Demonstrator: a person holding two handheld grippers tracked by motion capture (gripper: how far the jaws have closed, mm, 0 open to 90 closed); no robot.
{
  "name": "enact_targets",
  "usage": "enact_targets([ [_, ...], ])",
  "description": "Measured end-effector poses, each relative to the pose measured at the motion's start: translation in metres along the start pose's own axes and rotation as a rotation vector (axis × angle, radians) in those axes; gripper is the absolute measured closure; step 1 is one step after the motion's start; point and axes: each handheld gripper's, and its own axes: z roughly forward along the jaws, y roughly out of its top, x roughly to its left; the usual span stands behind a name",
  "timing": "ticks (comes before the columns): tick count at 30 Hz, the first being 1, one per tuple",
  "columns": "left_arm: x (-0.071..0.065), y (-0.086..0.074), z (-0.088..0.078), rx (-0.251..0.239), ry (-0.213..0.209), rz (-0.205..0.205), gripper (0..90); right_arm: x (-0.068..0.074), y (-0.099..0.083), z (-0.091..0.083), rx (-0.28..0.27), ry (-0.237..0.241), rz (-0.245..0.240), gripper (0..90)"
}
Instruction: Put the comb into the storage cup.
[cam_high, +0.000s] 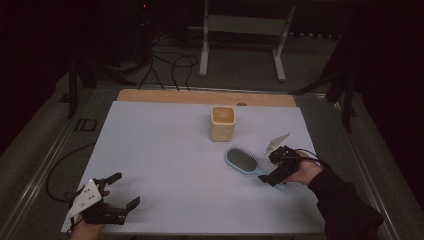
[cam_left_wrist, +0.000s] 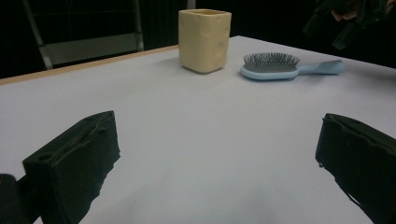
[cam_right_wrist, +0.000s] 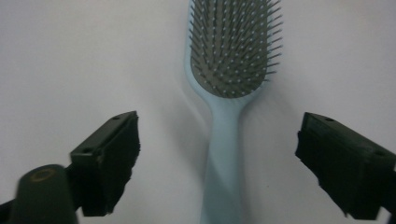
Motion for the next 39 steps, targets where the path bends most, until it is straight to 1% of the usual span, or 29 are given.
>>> enact_targets([
  [3, 0.0, 0.0, 0.0, 0.001, -0.001, 0.0, 0.0, 0.0, 0.002, 0.005, 0.018, 0.016, 0.001, 9.3],
  [5, 0.0, 0.0, 0.0, 0.001, -0.002, 0.0, 0.0, -0.001, 0.004, 0.009, 0.033, 0.016, 0.002, 9.3],
  [8, 0.0, 0.0, 0.0, 0.0, -0.004, -0.002, 0.0, -0.001, 0.006, 0.015, 0.049, 0.014, -0.007, 9.2],
  [9, 0.0, 0.0, 0.0, 0.0, -0.004, -0.002, 0.0, 0.0, 0.007, 0.017, 0.066, 0.018, -0.009, 8.9],
  [10, 0.0, 0.0, 0.0, 0.001, -0.004, -0.002, 0.0, -0.001, 0.008, 0.018, 0.069, 0.016, -0.021, 8.9],
  [11, 0.0, 0.0, 0.0, 0.001, -0.004, -0.002, 0.0, -0.001, 0.008, 0.02, 0.075, 0.016, -0.015, 8.9],
  [12, 0.0, 0.0, 0.0, 0.002, -0.005, -0.002, 0.0, -0.002, 0.008, 0.022, 0.078, 0.024, -0.029, 8.9],
  [14, 0.0, 0.0, 0.0, 0.002, -0.006, -0.002, 0.0, 0.0, 0.01, 0.024, 0.099, 0.013, -0.004, 9.0],
  [15, 0.0, 0.0, 0.0, 0.003, -0.006, -0.002, 0.0, -0.001, 0.01, 0.025, 0.102, 0.015, -0.01, 9.0],
  [19, 0.001, 0.0, 0.0, -0.002, -0.007, -0.005, 0.0, -0.001, 0.012, 0.029, 0.124, 0.014, -0.004, 9.1],
  [22, 0.001, 0.0, 0.0, -0.003, -0.006, -0.006, 0.0, -0.004, 0.012, 0.033, 0.143, 0.02, 0.003, 11.5],
  [25, 0.001, -0.001, 0.0, 0.0, -0.007, -0.004, 0.0, -0.003, 0.013, 0.037, 0.154, 0.013, 0.005, 14.0],
  [29, 0.001, -0.001, 0.0, 0.0, -0.007, -0.004, 0.0, -0.003, 0.015, 0.041, 0.196, 0.005, 0.006, 18.4],
  [30, 0.001, -0.001, 0.0, 0.0, -0.007, -0.004, 0.0, -0.003, 0.015, 0.041, 0.196, 0.005, 0.006, 18.4],
  [31, 0.001, -0.001, 0.0, 0.0, -0.008, -0.007, 0.0, -0.004, 0.016, 0.045, 0.223, -0.011, 0.016, 22.4],
  [32, 0.001, -0.001, 0.0, 0.0, -0.008, -0.007, 0.0, -0.004, 0.016, 0.045, 0.223, -0.011, 0.016, 22.4],
  [33, 0.001, -0.001, 0.001, 0.0, -0.009, -0.007, 0.0, -0.005, 0.016, 0.047, 0.234, -0.018, 0.008, 25.4],
  [35, 0.001, -0.001, 0.0, 0.001, -0.009, -0.006, 0.0, -0.004, 0.017, 0.048, 0.24, -0.018, 0.016, 26.7],
  [36, 0.001, -0.001, 0.0, 0.0, -0.009, -0.006, 0.0, -0.005, 0.017, 0.05, 0.243, -0.023, 0.011, 32.3],
  [38, 0.001, -0.001, 0.0, -0.001, -0.008, -0.008, 0.0, -0.004, 0.018, 0.05, 0.247, -0.022, 0.013, 33.8],
  [39, 0.001, -0.001, 0.0, 0.0, -0.008, -0.008, 0.0, -0.005, 0.018, 0.051, 0.252, -0.012, 0.018, 36.0],
])
